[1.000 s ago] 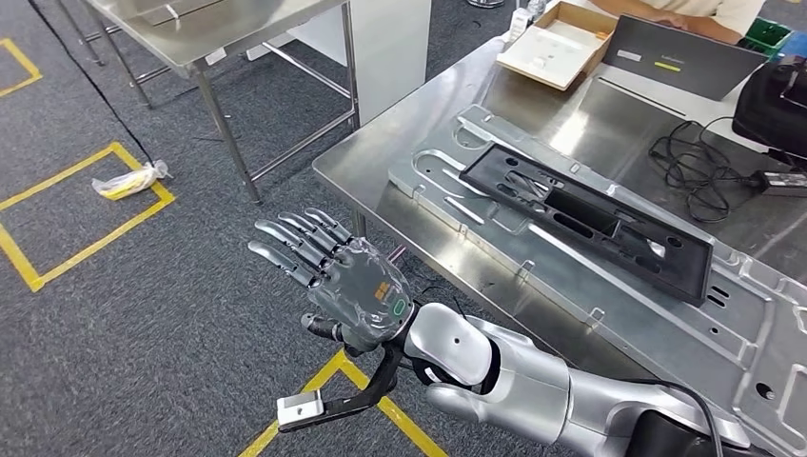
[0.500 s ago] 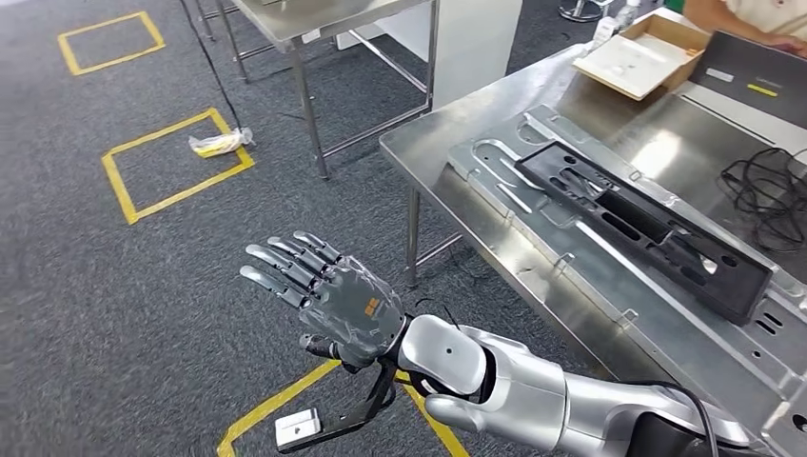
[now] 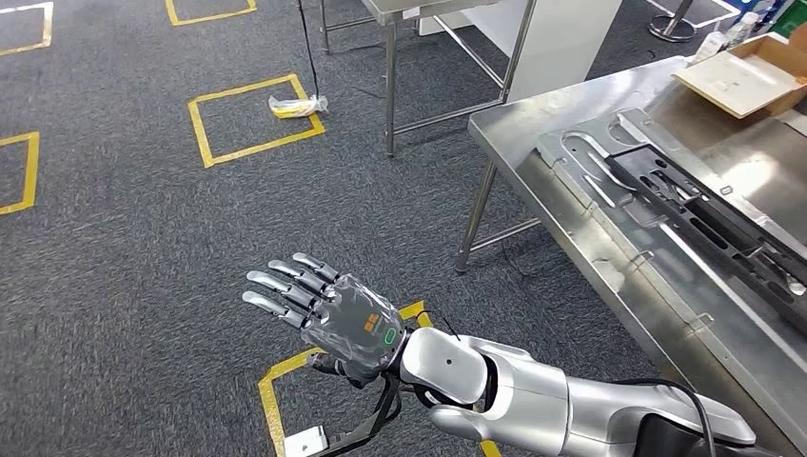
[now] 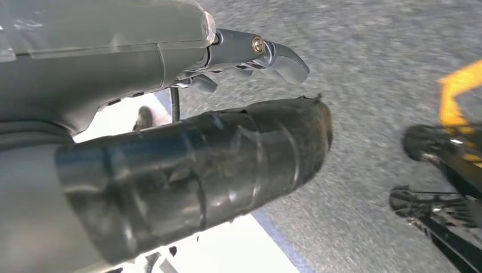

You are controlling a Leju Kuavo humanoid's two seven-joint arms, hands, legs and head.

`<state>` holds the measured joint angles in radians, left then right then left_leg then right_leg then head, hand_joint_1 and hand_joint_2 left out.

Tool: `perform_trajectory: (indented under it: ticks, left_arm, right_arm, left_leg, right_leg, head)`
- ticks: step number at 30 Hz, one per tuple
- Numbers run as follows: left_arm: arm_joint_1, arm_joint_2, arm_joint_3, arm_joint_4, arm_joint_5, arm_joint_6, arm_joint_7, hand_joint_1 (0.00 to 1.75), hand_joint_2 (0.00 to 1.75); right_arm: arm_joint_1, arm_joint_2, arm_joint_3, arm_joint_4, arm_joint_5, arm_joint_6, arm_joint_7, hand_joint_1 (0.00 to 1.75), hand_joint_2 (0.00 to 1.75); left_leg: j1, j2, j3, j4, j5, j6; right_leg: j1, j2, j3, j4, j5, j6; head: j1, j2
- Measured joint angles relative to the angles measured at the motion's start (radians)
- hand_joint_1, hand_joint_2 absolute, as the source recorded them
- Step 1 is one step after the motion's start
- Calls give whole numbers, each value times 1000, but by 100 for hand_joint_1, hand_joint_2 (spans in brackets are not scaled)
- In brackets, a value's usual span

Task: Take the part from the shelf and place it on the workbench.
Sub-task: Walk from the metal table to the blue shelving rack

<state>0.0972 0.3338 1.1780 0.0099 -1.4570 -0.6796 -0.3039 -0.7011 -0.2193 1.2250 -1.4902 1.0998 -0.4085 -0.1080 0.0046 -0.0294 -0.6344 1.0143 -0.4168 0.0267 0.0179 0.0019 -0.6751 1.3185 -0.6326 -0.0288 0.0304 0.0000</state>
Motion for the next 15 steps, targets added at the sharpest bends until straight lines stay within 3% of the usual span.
perform_trajectory:
  ticks: [1, 3, 5, 6, 8, 9, 11, 13, 14, 15]
  left_arm:
    - [1, 0, 2, 0, 4, 0, 2, 0, 0]
    - [1, -4, 4, 0, 9, -1, 5, 0, 0]
    - [-1, -11, 8, 1, 13, -3, 7, 0, 0]
    - [0, -13, 11, 1, 15, -4, 9, 0, 0]
    - [6, -12, 15, 2, 19, -5, 12, 0, 0]
    - [9, -11, 17, 2, 21, -5, 13, 0, 0]
    - [11, -7, 21, 3, 24, -5, 15, 0, 0]
    - [8, -6, 24, 3, 29, -5, 16, 0, 0]
    - [7, -7, 25, 3, 32, -6, 17, 0, 0]
    - [7, -8, 25, 3, 34, -6, 18, 0, 0]
  right_arm:
    - [0, -1, 2, 0, -1, 0, 0, 0, 175]
    - [-5, -3, 2, 0, -2, -1, 0, 0, 175]
    - [-15, -4, 2, 0, -5, -1, 0, 0, 175]
    - [-18, -4, 2, 0, -6, 0, 1, 0, 175]
    - [-21, -5, 3, 0, -9, 2, 2, 0, 175]
    - [-21, -5, 4, 0, -10, 3, 2, 0, 175]
    - [-21, -6, 6, 2, -13, 8, 2, 0, 175]
    - [-19, -9, 12, 6, -17, 14, 2, 0, 175]
    - [-17, -11, 16, 10, -19, 16, 1, 0, 175]
    - [-15, -13, 19, 13, -20, 17, 1, 0, 175]
  left_leg:
    - [-3, -15, -14, 1, 12, 1]
    - [-7, -41, -36, 1, 35, 1]
    - [-6, -63, -48, -4, 57, -4]
    - [-4, -74, -52, -10, 68, -9]
    - [-4, -92, -55, -25, 88, -18]
    - [-5, -83, -60, -21, 80, -22]
    - [-3, -36, -85, 46, 8, -30]
    - [8, 5, -119, 167, -73, -49]
    - [17, 14, -127, 215, -85, -60]
    - [27, 21, -122, 235, -76, -71]
  right_leg:
    - [9, 5, 36, -31, 28, -13]
    - [29, 39, 141, -170, 73, -44]
    - [38, 72, 218, -298, 73, -66]
    - [39, 74, 230, -330, 67, -72]
    - [36, 48, 229, -356, 85, -74]
    - [32, 35, 229, -369, 99, -74]
    - [22, 4, 224, -388, 125, -68]
    - [16, -27, 208, -389, 138, -60]
    - [12, -44, 199, -386, 141, -54]
    - [9, -60, 189, -380, 143, -49]
  head:
    - [0, 0]
    - [0, 0]
    - [0, 0]
    - [0, 0]
    - [0, 0]
    - [0, 0]
    - [0, 0]
    - [0, 0]
    - [0, 0]
    - [0, 0]
